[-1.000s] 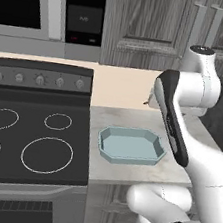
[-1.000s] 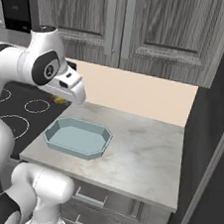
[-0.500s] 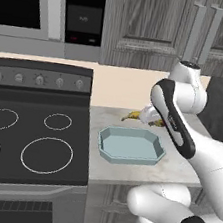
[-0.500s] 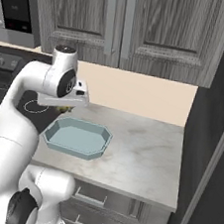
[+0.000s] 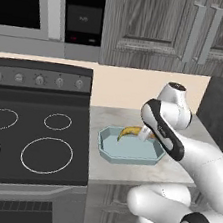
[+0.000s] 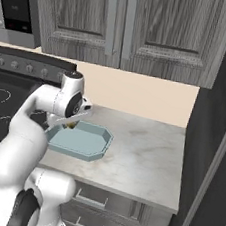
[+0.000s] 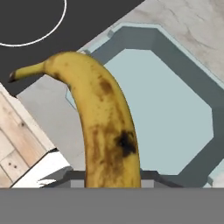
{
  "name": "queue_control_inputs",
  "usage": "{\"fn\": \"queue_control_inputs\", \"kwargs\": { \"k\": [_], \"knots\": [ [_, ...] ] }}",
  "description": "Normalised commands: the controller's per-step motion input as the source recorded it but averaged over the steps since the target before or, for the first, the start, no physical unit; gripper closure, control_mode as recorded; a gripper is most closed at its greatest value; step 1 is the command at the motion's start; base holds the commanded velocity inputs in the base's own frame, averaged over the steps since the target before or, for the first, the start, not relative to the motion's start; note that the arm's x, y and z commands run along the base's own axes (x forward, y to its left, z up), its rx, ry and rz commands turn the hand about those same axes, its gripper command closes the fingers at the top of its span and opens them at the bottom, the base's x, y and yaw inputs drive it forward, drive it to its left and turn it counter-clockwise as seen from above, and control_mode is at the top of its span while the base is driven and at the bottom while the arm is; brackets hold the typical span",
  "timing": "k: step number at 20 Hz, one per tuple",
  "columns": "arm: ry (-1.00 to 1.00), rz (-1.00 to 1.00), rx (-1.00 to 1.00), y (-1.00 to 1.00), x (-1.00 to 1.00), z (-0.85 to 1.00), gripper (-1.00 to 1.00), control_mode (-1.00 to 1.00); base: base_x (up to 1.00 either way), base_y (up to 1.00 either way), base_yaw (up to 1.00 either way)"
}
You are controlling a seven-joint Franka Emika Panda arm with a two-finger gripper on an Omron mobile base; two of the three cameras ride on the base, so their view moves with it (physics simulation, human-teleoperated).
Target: Pick up both bananas from the fridge and place them inside the tupperware on the counter.
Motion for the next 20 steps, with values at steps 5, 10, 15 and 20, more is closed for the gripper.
{"fn": "queue_control_inputs", "kwargs": {
  "k": [5,10,15,20],
  "knots": [
    [0.00,0.10,-0.02,-0.08,0.61,-0.59,1.00,-1.00,0.00,0.00,0.00],
    [0.00,0.01,-0.01,-0.06,0.56,-0.60,1.00,-1.00,0.00,0.00,0.00],
    [0.00,0.00,-0.02,-0.01,0.44,-0.56,1.00,-1.00,0.00,0.00,0.00],
    [0.00,0.00,0.00,0.00,0.32,-0.40,1.00,-1.00,0.00,0.00,0.00]
  ]
}}
